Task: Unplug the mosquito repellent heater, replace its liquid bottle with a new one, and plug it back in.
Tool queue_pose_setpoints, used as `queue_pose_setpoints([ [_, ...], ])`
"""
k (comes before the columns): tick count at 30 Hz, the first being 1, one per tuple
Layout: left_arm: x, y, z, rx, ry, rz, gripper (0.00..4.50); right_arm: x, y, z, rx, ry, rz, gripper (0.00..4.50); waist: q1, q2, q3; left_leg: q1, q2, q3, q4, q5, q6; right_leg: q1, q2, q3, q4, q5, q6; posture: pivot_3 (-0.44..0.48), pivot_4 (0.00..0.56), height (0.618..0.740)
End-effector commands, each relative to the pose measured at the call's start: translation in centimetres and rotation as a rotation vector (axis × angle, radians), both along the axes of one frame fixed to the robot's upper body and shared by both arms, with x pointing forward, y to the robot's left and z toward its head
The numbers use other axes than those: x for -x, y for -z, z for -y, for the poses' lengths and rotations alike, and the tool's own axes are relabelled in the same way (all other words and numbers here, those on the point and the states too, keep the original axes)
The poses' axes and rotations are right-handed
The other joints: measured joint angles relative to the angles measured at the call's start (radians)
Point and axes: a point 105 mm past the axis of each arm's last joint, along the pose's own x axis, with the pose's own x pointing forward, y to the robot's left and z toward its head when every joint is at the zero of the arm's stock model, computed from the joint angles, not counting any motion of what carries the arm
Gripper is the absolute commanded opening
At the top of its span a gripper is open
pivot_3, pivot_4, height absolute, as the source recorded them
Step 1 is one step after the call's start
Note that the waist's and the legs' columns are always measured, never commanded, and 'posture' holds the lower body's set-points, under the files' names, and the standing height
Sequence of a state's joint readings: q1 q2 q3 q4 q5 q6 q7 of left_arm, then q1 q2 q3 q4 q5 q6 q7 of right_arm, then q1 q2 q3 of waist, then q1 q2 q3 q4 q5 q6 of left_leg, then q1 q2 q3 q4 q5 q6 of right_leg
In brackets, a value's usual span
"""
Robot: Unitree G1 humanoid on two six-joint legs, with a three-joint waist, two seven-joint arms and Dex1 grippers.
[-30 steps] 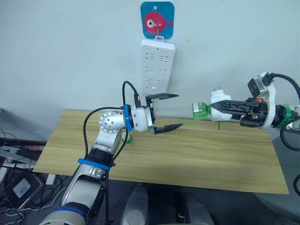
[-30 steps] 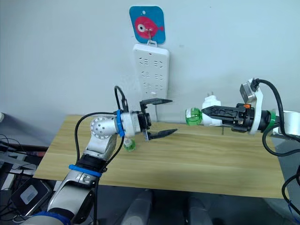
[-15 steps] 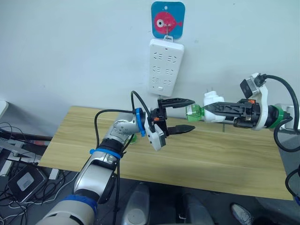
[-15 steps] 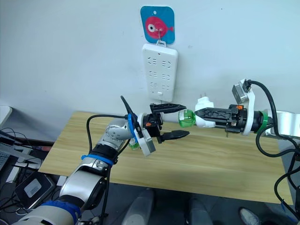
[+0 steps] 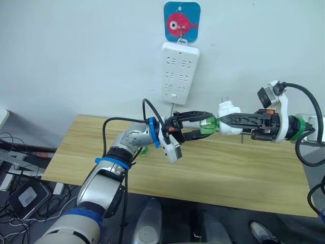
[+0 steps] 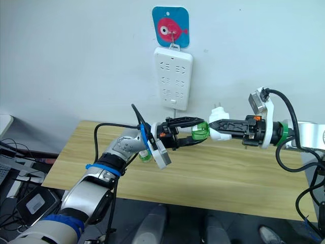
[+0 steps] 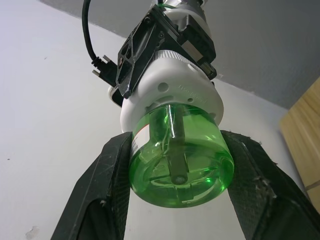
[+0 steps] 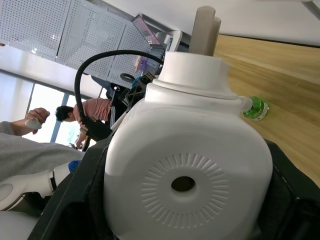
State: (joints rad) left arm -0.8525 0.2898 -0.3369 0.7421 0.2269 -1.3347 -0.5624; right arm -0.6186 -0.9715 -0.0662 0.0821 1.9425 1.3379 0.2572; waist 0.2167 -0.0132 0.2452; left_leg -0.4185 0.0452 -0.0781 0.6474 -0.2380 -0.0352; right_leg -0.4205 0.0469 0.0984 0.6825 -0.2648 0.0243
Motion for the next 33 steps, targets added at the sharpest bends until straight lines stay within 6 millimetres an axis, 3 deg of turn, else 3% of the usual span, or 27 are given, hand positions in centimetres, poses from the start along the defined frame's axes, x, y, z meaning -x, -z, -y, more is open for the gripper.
queue_pose_setpoints([
  [1, -0.3, -1.4, 0.6, 0.071, 0.089, -0.458, 2.27, 0.7, -1.4, 0.2, -0.022, -0.018, 0.049, 3.15, -0.005, 0.000, 0.000, 0.000, 0.000, 0.000, 0.000, 0.000, 0.000, 0.000, 0.000, 0.000, 0.000, 0.000, 0.000, 0.270, 0.211, 0.740],
  [5, 0.6, -2.4, 0.1, 0.008, 0.341, -1.200, 2.27, 1.1, -1.4, 0.4, -0.008, -0.028, 0.050, 3.15, -0.022, 0.000, 0.000, -0.002, 0.002, -0.004, 0.002, 0.000, 0.000, 0.000, 0.001, -0.004, 0.001, 0.000, 0.000, 0.271, 0.211, 0.740],
  [8, -0.2, -2.2, -0.7, 0.029, 0.434, -1.656, 2.27, 1.5, -1.1, 0.1, 0.001, -0.046, 0.051, 3.15, -0.041, 0.000, 0.000, 0.001, 0.002, -0.006, 0.002, 0.001, 0.001, 0.001, 0.002, -0.005, 0.004, 0.000, 0.000, 0.277, 0.211, 0.740],
  [13, -0.1, -1.5, -2.0, -0.018, 0.580, -2.130, 2.27, 2.6, -0.2, -0.6, 0.068, -0.087, 0.050, 3.15, -0.072, 0.000, 0.000, 0.001, 0.001, -0.006, 0.002, 0.003, 0.004, 0.001, 0.002, -0.005, 0.006, -0.002, 0.002, 0.278, 0.212, 0.740],
  [18, 0.0, 0.7, -3.4, -0.071, 0.573, -2.339, 2.27, 2.0, 0.1, -0.5, 0.079, -0.036, 0.055, 3.15, -0.100, 0.000, 0.000, 0.002, 0.001, -0.005, 0.002, 0.003, 0.005, 0.001, 0.003, -0.004, 0.006, -0.001, 0.001, 0.276, 0.212, 0.740],
  [27, 1.3, 1.4, -5.3, -0.110, 0.508, -2.342, 2.27, 1.2, 0.6, 2.5, 0.150, 0.115, 0.040, 3.15, -0.110, 0.000, 0.000, 0.001, 0.000, -0.005, 0.000, 0.004, 0.004, 0.000, 0.002, -0.003, 0.005, -0.001, 0.000, 0.281, 0.213, 0.740],
  [29, 1.3, 1.6, -5.8, -0.103, 0.488, -2.340, 2.27, -0.2, 2.8, 4.0, 0.286, 0.221, 0.035, 3.15, -0.110, 0.000, 0.000, 0.001, 0.000, -0.004, 0.000, 0.004, 0.004, 0.000, 0.001, -0.003, 0.005, -0.001, 0.000, 0.284, 0.214, 0.740],
  [33, 1.8, 2.0, -6.2, -0.115, 0.451, -2.329, 2.27, -3.0, 9.6, 8.4, 0.717, 0.415, 0.039, 3.15, -0.110, 0.000, 0.000, 0.002, 0.000, -0.004, 0.000, 0.005, 0.003, 0.000, 0.001, -0.002, 0.004, -0.002, 0.002, 0.299, 0.221, 0.740],
])
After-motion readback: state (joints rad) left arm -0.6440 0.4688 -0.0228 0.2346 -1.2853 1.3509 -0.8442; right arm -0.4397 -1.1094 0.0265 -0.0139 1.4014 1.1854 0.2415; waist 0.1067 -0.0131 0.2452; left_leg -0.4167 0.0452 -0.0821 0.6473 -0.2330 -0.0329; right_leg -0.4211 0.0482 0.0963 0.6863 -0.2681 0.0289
